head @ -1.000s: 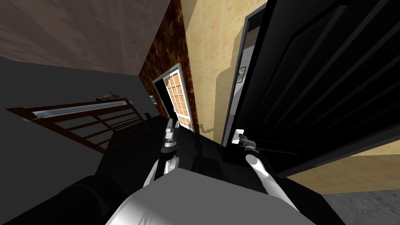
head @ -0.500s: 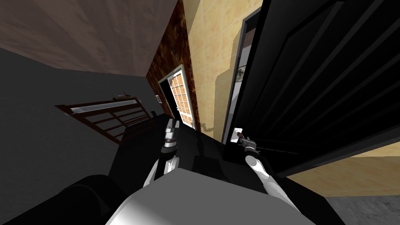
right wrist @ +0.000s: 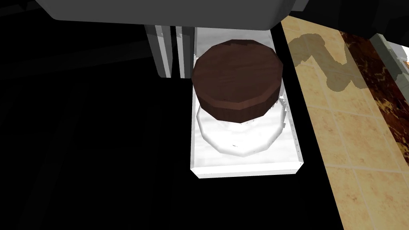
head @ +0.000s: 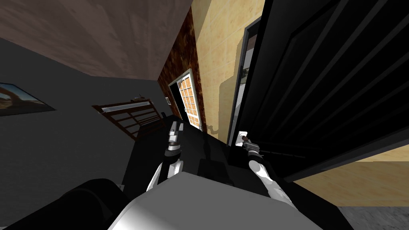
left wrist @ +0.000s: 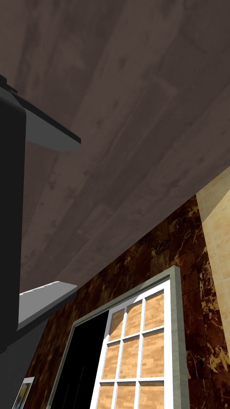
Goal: Pull the door open
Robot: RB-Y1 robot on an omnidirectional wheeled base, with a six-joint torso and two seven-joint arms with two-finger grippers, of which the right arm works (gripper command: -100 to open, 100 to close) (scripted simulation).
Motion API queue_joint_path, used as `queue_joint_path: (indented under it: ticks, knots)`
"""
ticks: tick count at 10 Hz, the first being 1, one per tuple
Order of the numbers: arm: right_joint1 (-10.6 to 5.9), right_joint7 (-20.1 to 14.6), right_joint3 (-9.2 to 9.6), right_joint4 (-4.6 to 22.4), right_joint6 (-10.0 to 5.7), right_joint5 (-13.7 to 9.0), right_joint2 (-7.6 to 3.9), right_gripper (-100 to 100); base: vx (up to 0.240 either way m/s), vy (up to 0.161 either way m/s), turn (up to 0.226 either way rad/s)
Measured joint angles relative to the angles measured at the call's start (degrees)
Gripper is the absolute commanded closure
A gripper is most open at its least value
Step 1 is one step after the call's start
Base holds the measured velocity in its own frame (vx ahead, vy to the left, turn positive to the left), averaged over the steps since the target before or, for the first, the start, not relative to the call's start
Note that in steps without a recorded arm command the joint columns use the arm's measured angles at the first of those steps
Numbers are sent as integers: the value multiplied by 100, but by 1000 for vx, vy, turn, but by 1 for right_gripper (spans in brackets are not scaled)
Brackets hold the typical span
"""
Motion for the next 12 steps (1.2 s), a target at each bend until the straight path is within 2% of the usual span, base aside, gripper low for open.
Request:
queue_joint_path:
  ticks: [1, 3, 6, 8, 11, 12]
  knots:
    - [39, 19, 15, -81, -1, -7, 15, -100, -54, -40, 17]
    - [-23, -125, 178, 51, -193, 59, -27, -100, -101, -58, 85]
    - [46, -237, 300, -66, -274, 61, -108, -100, -138, -59, 92]
    - [114, -230, 304, -63, -287, 58, -109, -100, -9, -15, -97]
    - [98, -151, 72, -59, -16, -129, -184, -100, 48, 72, -73]
    - [72, -182, 56, -53, 46, -165, -242, -100, 46, 68, -30]
